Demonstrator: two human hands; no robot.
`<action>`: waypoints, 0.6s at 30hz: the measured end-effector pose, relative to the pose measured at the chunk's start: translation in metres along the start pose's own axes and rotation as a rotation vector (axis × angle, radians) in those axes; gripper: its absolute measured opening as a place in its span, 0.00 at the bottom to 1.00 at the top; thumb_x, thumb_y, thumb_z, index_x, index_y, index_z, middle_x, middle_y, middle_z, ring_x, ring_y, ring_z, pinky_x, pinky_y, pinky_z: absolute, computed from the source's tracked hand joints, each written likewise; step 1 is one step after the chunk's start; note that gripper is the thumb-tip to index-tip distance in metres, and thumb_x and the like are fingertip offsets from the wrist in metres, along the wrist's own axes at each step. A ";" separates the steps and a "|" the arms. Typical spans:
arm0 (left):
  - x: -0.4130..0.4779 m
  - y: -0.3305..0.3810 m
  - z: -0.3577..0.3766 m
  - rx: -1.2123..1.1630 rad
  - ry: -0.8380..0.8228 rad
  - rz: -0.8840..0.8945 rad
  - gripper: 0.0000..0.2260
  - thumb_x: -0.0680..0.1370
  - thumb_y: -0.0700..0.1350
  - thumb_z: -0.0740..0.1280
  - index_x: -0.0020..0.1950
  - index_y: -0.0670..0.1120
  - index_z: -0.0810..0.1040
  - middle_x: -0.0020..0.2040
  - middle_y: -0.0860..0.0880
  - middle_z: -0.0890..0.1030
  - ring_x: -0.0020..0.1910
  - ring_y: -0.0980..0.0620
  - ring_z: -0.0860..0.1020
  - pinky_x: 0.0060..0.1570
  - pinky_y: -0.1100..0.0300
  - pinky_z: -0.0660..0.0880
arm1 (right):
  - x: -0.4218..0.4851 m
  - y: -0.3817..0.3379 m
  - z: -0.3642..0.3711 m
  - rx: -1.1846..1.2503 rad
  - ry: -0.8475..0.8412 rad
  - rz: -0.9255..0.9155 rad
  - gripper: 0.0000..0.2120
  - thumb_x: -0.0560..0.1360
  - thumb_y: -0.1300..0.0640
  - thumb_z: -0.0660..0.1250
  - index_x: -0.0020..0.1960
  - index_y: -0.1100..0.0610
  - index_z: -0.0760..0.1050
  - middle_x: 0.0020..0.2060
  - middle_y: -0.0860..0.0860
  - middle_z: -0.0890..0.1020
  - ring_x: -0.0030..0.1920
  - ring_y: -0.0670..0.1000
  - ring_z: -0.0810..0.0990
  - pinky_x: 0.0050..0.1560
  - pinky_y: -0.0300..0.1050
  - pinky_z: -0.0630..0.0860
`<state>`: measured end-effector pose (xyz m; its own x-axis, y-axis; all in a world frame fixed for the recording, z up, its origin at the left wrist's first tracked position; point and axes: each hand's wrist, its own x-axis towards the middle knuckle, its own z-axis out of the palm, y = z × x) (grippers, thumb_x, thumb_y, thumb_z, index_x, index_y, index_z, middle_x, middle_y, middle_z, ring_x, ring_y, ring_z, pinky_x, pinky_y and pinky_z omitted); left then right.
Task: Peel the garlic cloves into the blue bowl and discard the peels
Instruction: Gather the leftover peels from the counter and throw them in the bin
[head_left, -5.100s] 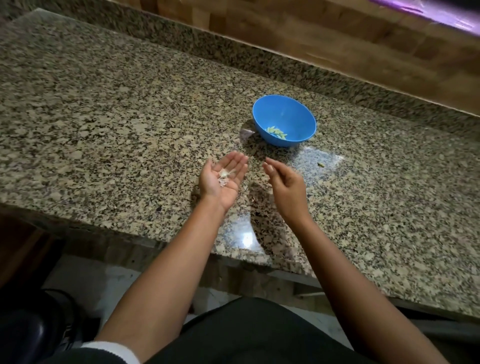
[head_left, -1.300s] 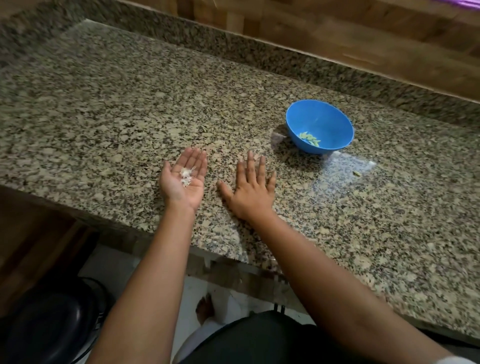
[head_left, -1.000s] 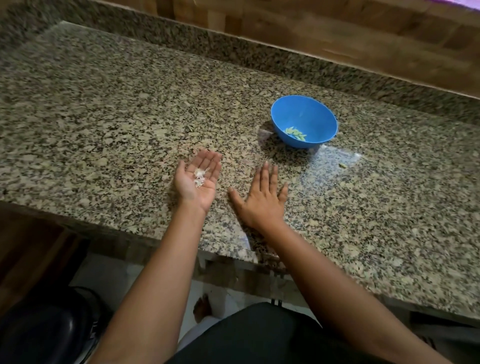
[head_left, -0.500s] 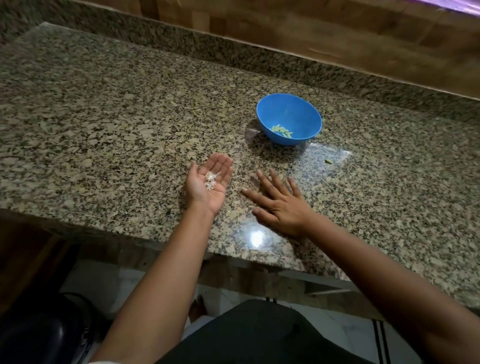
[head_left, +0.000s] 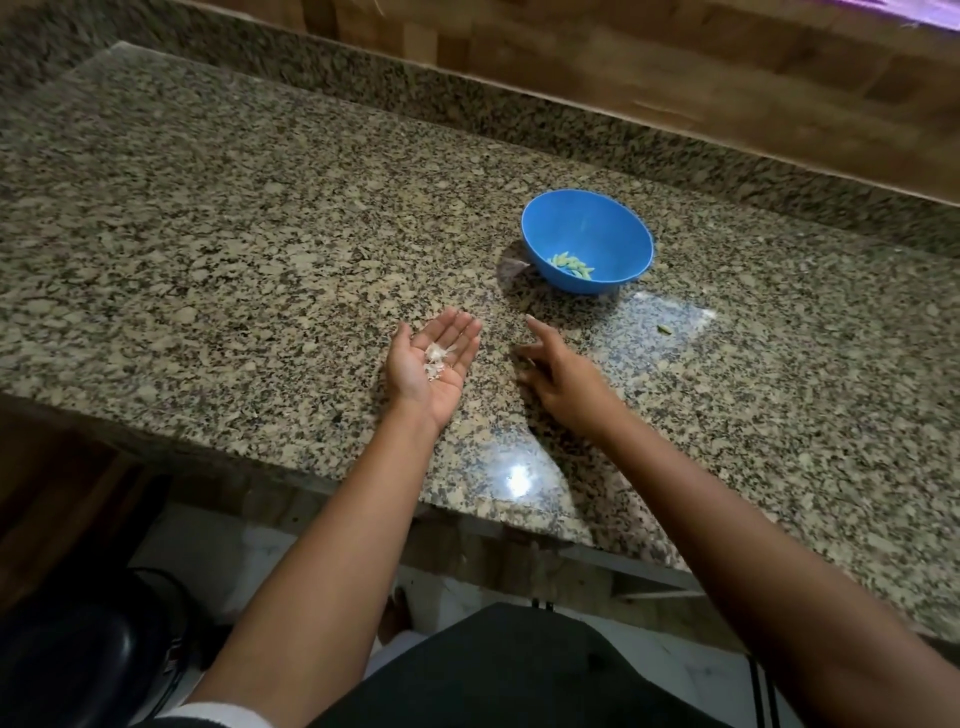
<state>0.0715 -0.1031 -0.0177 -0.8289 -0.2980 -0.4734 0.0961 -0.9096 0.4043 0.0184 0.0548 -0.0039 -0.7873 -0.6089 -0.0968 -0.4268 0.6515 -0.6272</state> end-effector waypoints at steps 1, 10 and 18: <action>0.001 0.000 0.000 0.000 0.003 -0.001 0.25 0.83 0.55 0.48 0.53 0.37 0.77 0.49 0.38 0.81 0.49 0.42 0.82 0.51 0.53 0.78 | 0.002 0.000 0.002 0.007 0.018 -0.018 0.32 0.77 0.63 0.64 0.75 0.55 0.54 0.64 0.51 0.76 0.64 0.49 0.74 0.62 0.38 0.67; 0.001 -0.008 0.001 -0.016 0.002 0.005 0.26 0.82 0.56 0.48 0.55 0.37 0.76 0.50 0.37 0.81 0.50 0.42 0.81 0.52 0.53 0.78 | 0.002 0.006 0.017 0.100 0.217 -0.086 0.15 0.74 0.71 0.64 0.60 0.63 0.71 0.49 0.56 0.81 0.48 0.49 0.80 0.51 0.30 0.75; -0.008 -0.022 0.005 -0.002 0.010 -0.013 0.26 0.83 0.56 0.48 0.54 0.37 0.76 0.50 0.37 0.81 0.51 0.42 0.81 0.51 0.53 0.77 | 0.000 -0.003 0.015 0.088 0.307 -0.069 0.07 0.74 0.70 0.63 0.50 0.61 0.71 0.42 0.54 0.78 0.43 0.55 0.79 0.45 0.51 0.80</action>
<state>0.0726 -0.0788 -0.0189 -0.8244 -0.2890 -0.4867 0.0862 -0.9139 0.3967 0.0260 0.0460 -0.0134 -0.8608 -0.4769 0.1778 -0.4547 0.5638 -0.6895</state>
